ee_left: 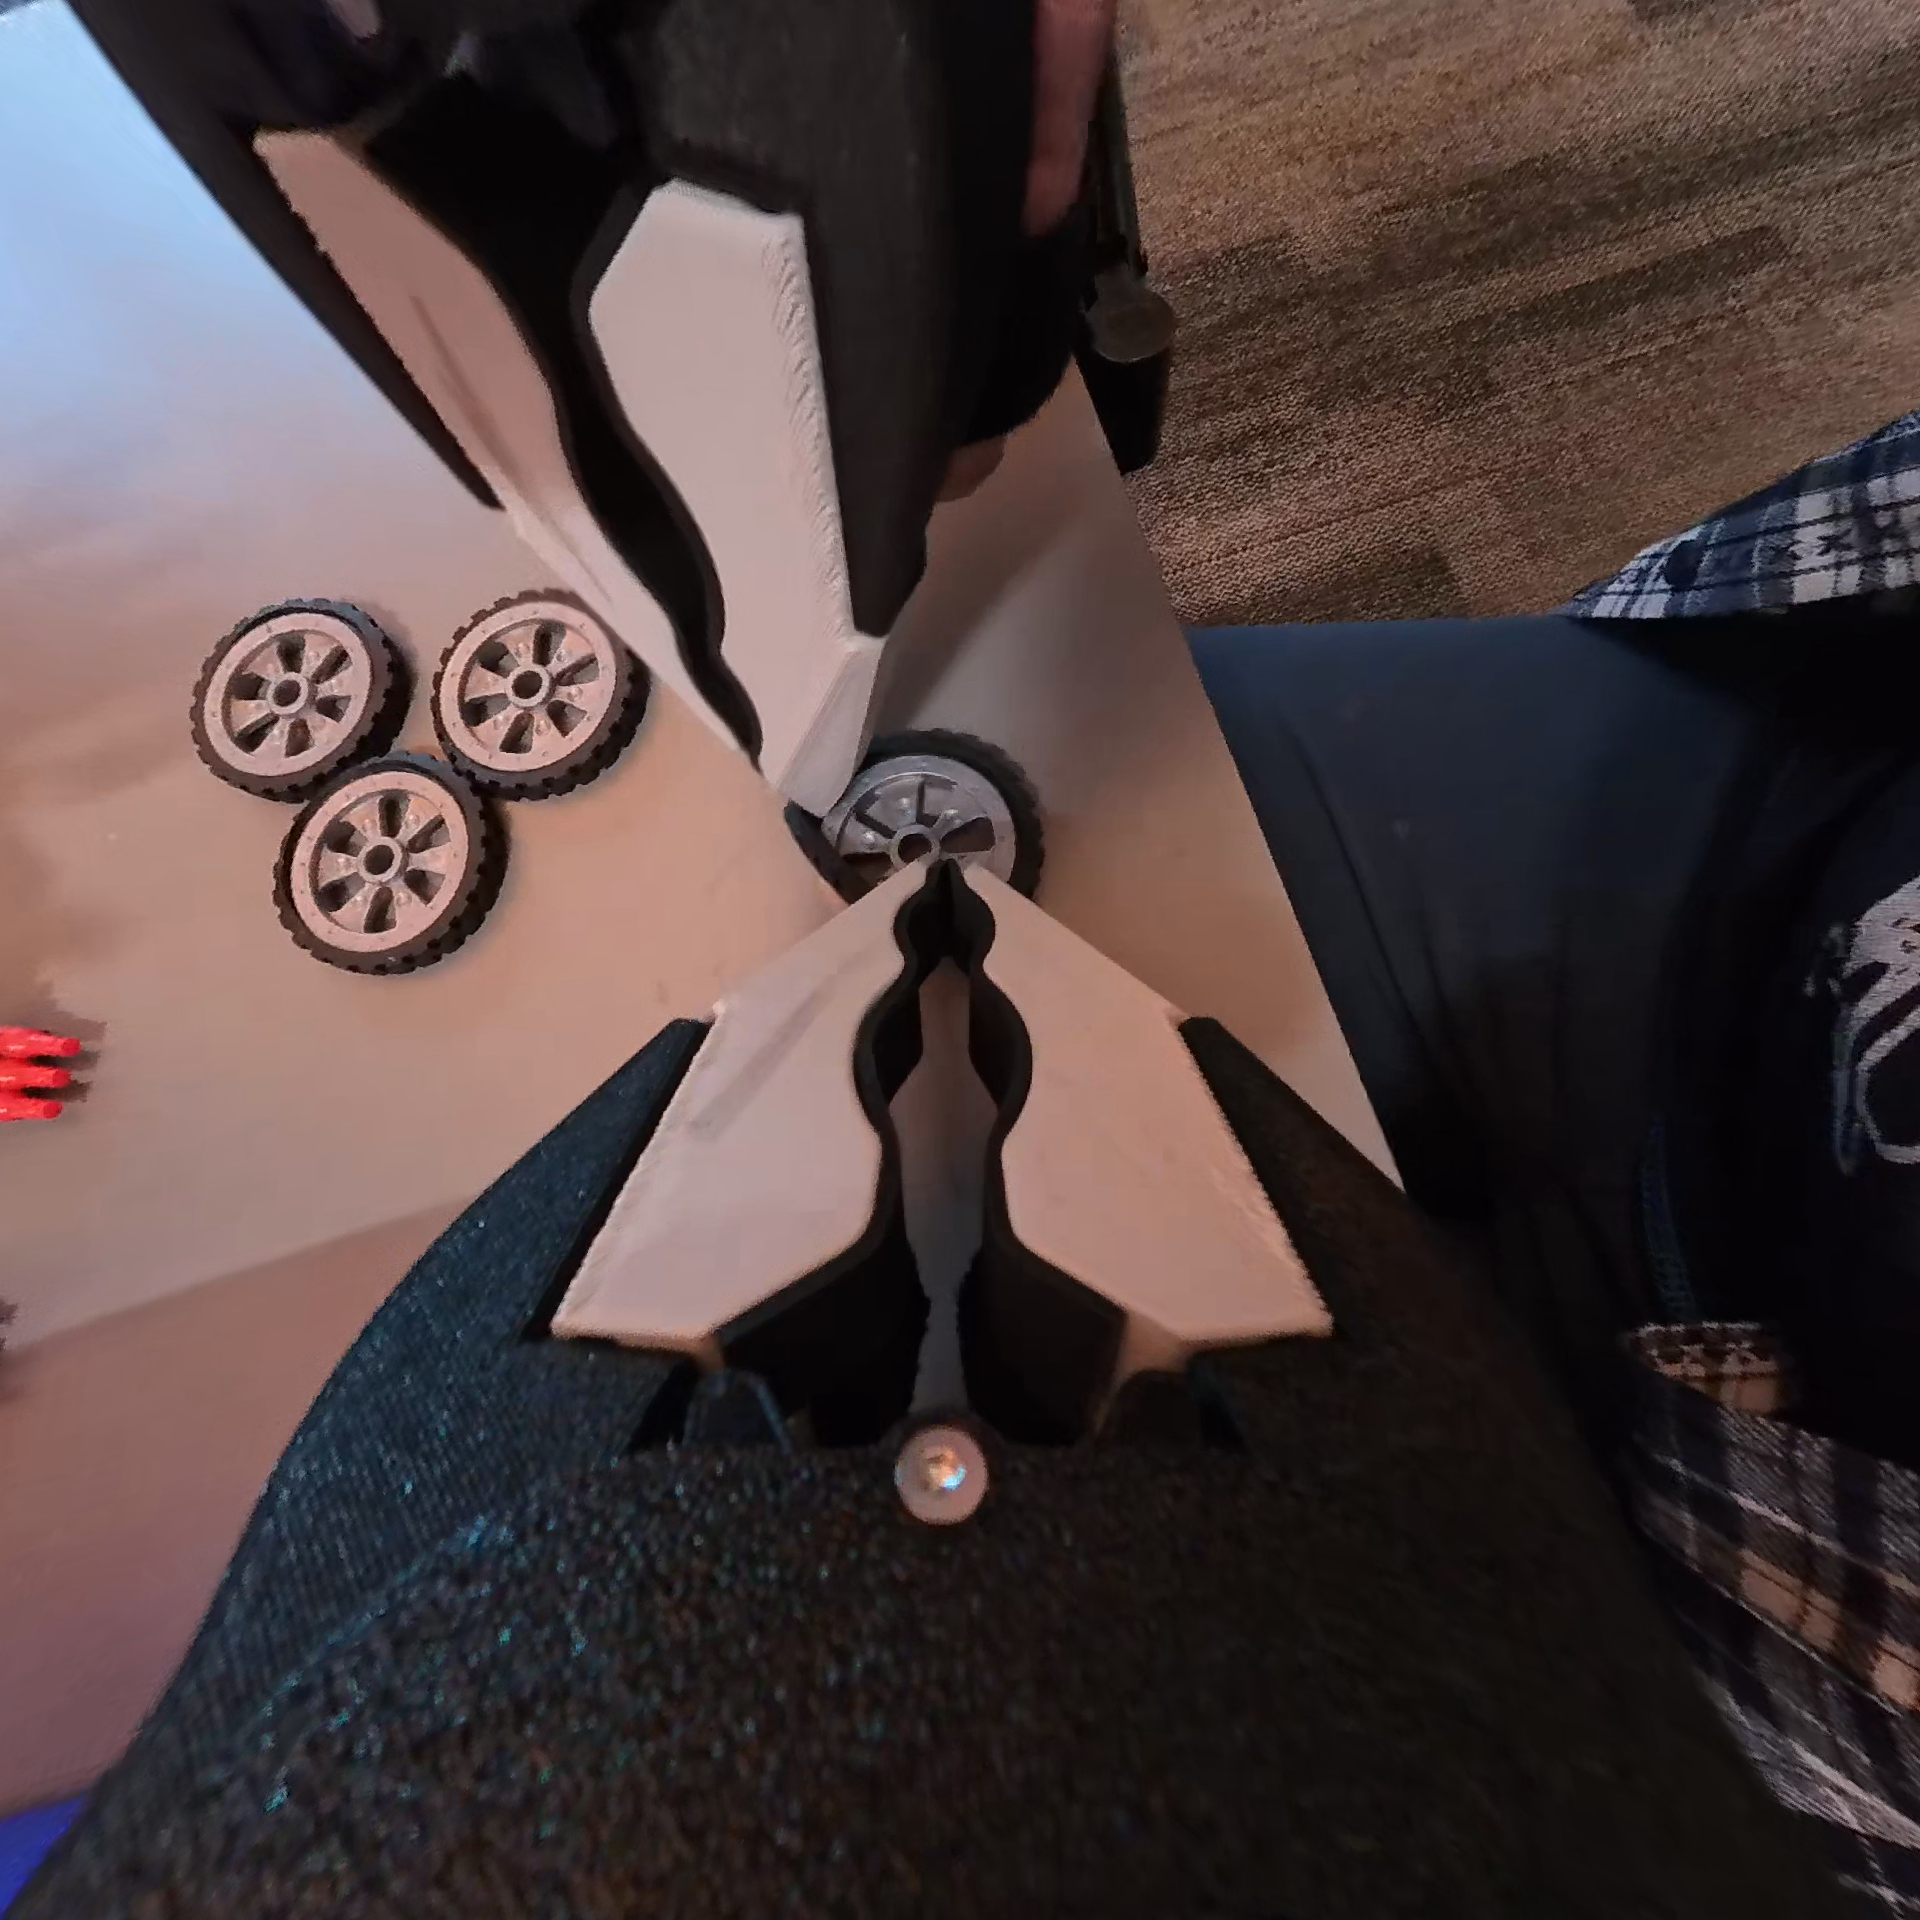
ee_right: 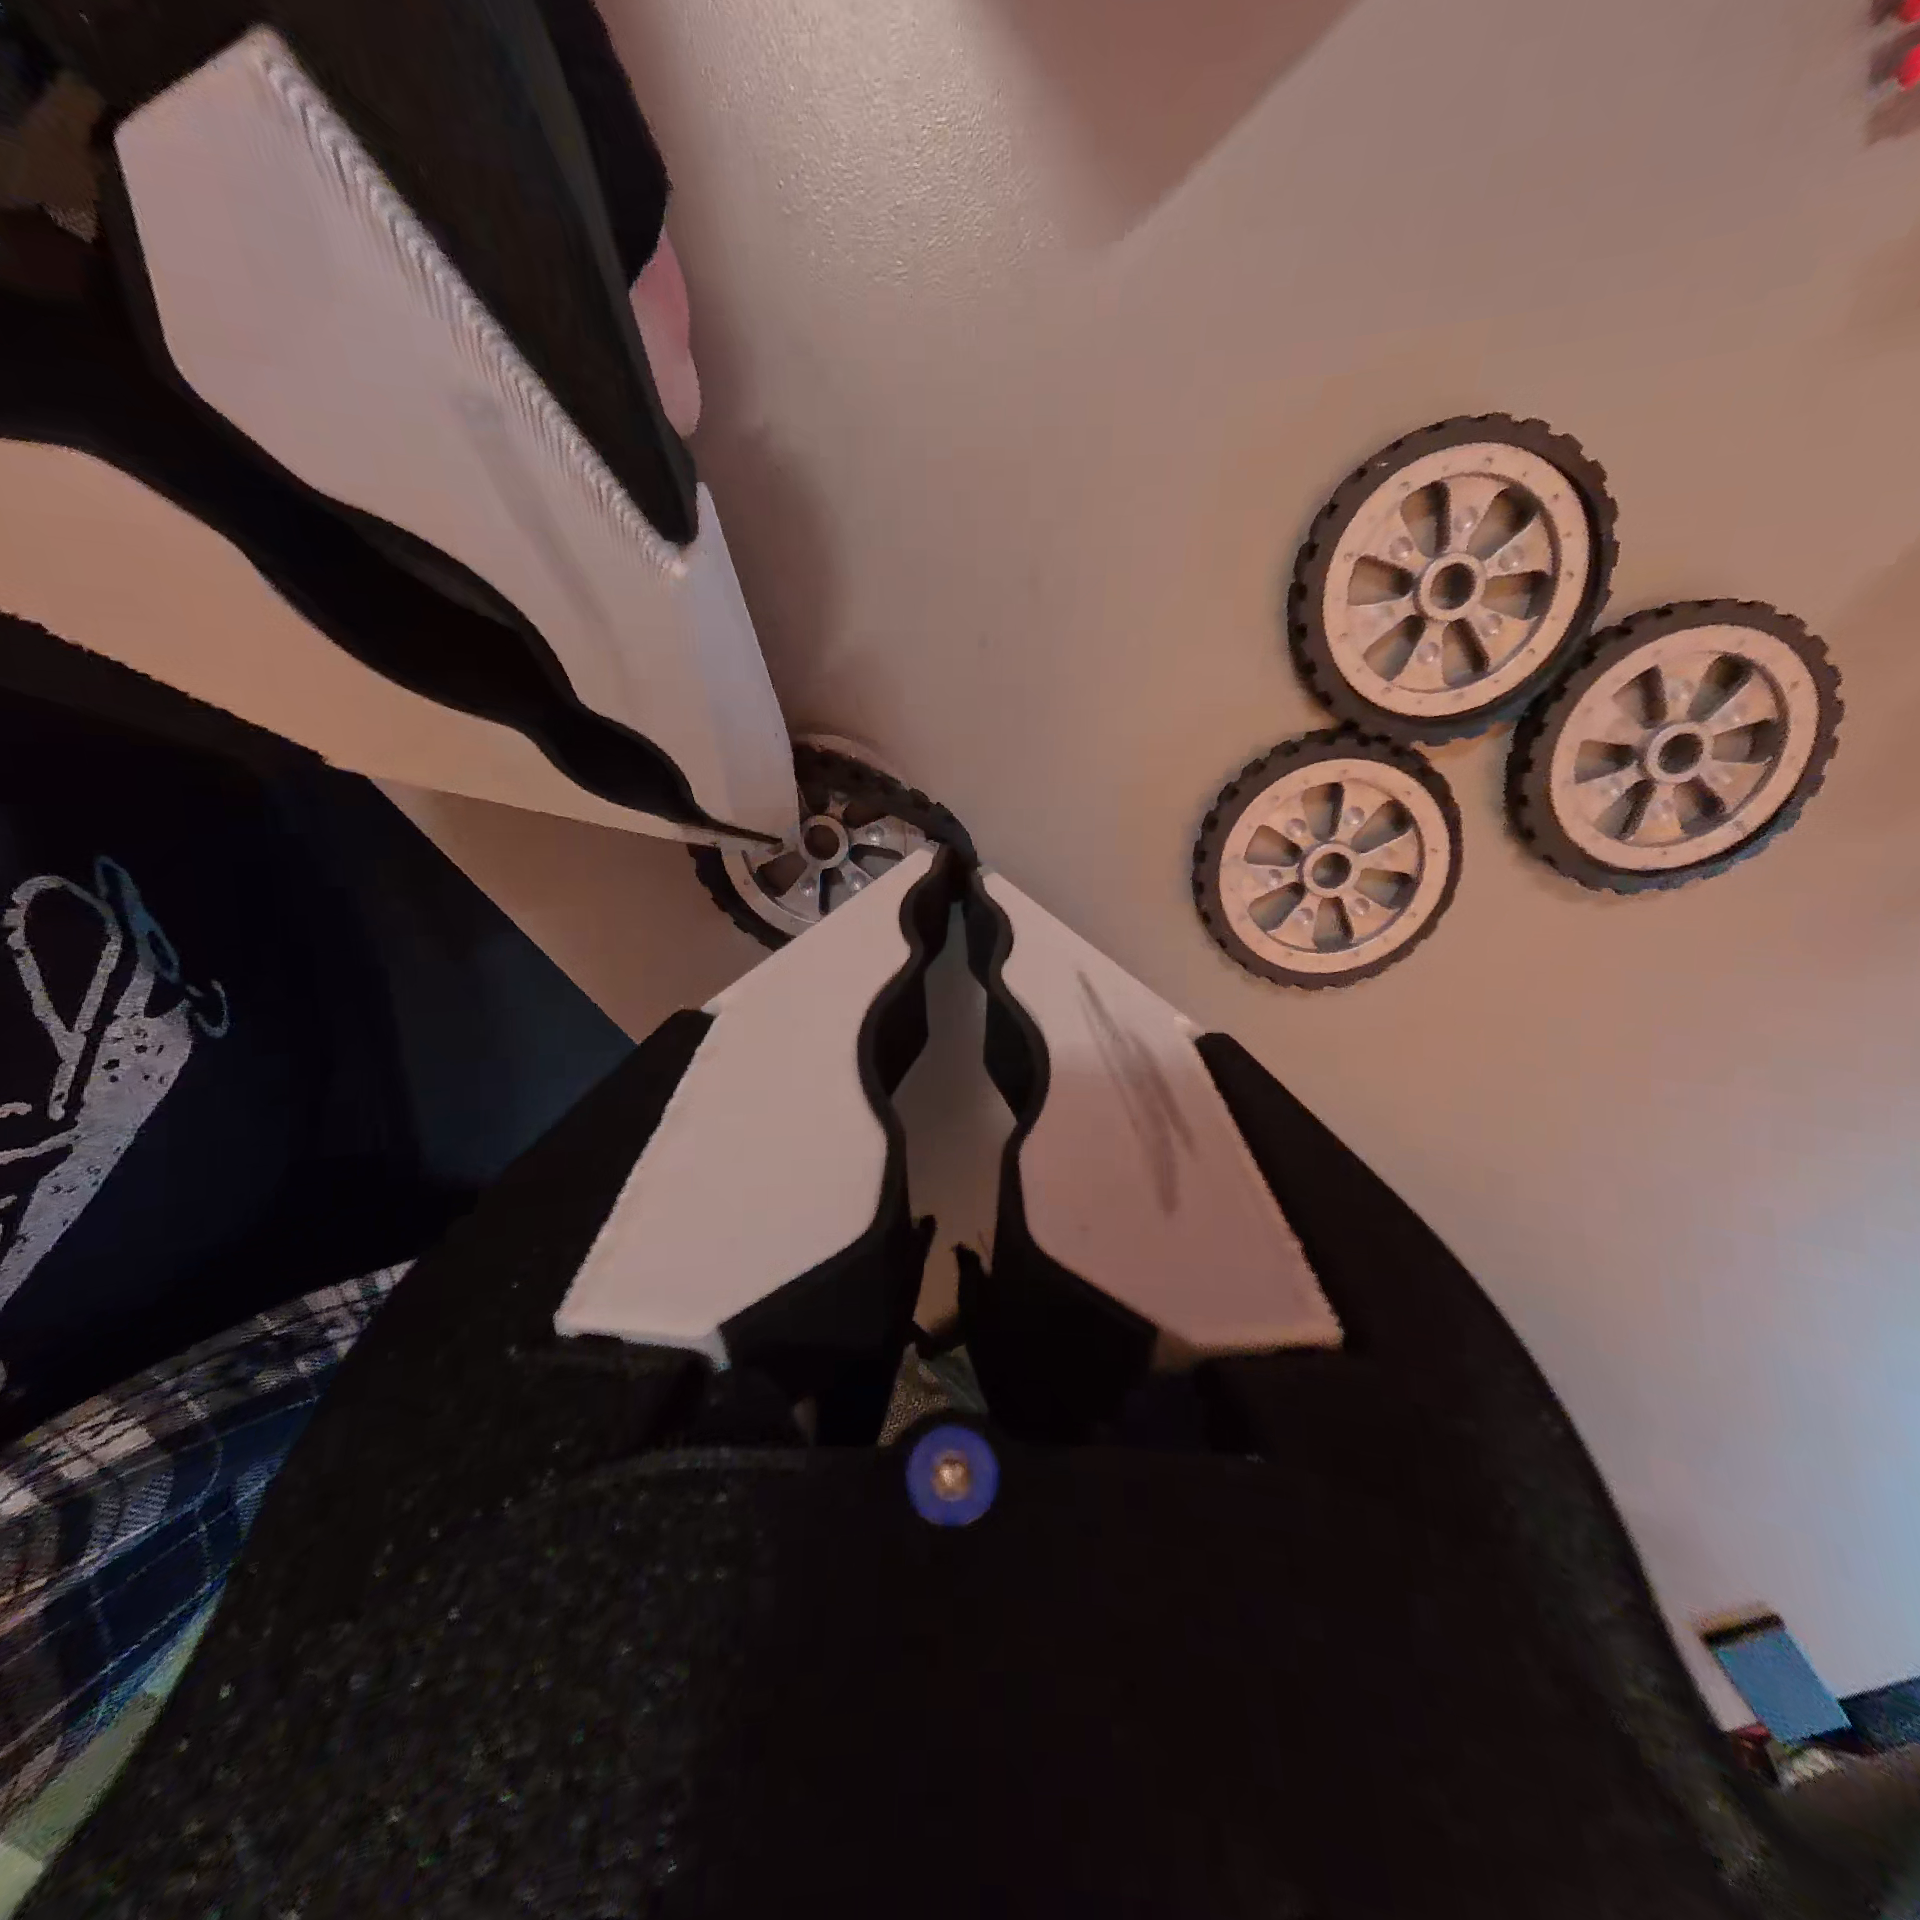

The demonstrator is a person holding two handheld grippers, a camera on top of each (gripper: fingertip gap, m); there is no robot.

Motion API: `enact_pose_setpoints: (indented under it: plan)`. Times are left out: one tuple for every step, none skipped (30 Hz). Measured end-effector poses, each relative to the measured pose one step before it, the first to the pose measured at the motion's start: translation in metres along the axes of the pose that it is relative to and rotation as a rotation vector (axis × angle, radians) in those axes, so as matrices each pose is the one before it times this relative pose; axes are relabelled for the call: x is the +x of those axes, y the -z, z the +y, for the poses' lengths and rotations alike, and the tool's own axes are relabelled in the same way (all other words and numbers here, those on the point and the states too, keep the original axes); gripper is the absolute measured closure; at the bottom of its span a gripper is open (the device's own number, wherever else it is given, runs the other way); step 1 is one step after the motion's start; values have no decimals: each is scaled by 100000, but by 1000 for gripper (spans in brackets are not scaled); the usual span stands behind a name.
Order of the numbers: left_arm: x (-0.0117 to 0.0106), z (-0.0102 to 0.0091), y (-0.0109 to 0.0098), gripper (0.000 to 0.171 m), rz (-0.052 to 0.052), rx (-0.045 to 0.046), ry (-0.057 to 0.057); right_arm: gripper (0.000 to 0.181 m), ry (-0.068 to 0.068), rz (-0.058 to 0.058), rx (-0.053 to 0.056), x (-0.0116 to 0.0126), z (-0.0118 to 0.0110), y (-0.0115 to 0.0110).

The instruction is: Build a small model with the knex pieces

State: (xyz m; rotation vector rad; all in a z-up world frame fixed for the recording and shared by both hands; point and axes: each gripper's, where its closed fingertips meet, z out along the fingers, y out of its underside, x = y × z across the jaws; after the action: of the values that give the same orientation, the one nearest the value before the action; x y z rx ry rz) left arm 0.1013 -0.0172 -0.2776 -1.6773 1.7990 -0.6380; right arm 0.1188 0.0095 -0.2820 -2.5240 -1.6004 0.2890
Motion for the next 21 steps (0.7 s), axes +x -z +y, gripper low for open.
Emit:
enact_pose_setpoints:
  plan:
    - [-12,-8,53,171,-443,112,-404,179,-192,225,29,-57,71,19]
    - [92,-34,41,171,-64,137,-798,180,251,330,-533,-128,114,19]
    - [60,18,30,171,-263,-323,-442,180,-36,146,-108,-119,98,25]
    - [-30,33,38,171,-948,-305,-668,180,-486,94,661,-63,51,2]
    - [-22,55,2,171,-751,-157,-29,180,-588,233,1106,-30,28,4]
    - [-51,54,18,171,-332,143,1137,180,-351,346,904,-59,43,12]
    - [-56,76,36,171,-178,152,1191,180,37,432,379,-102,84,25]
    - [-82,76,45,171,-277,32,908,181,274,297,22,-169,95,16]
    - [-36,75,59,171,343,-38,1219,181,201,-98,75,-185,87,16]
    - [21,8,55,171,1171,362,1728,181,-142,-294,391,-130,56,5]
    - [-31,13,18,171,661,380,947,181,-229,-151,422,-71,29,1]
    - [-39,23,25,171,32,-31,820,181,-6,-39,32,-56,30,3]
    - [-8,-6,13,171,88,18,1300,181,202,110,-313,-27,20,1]
    - [-23,1,8,171,227,262,1522,181,318,43,-409,-19,8,2]
    - [-64,-8,12,171,-227,360,851,181,71,-499,-370,-27,18,0]
    - [-38,-7,-2,171,-52,348,1160,181,-15,-828,-315,-12,10,2]
    - [-70,3,14,171,232,256,1294,181,25,-794,-295,-16,5,-10]
    - [-121,-8,12,171,-9,160,1468,181,206,-539,-350,-22,15,0]
    - [-148,-15,18,171,-370,104,1078,181,296,-242,-370,-5,0,-6]
    - [-217,-16,7,171,-763,149,1025,181,319,64,-281,4,4,-12]
    - [-192,-23,-13,171,-795,146,998,181,406,425,-160,5,-14,-5]
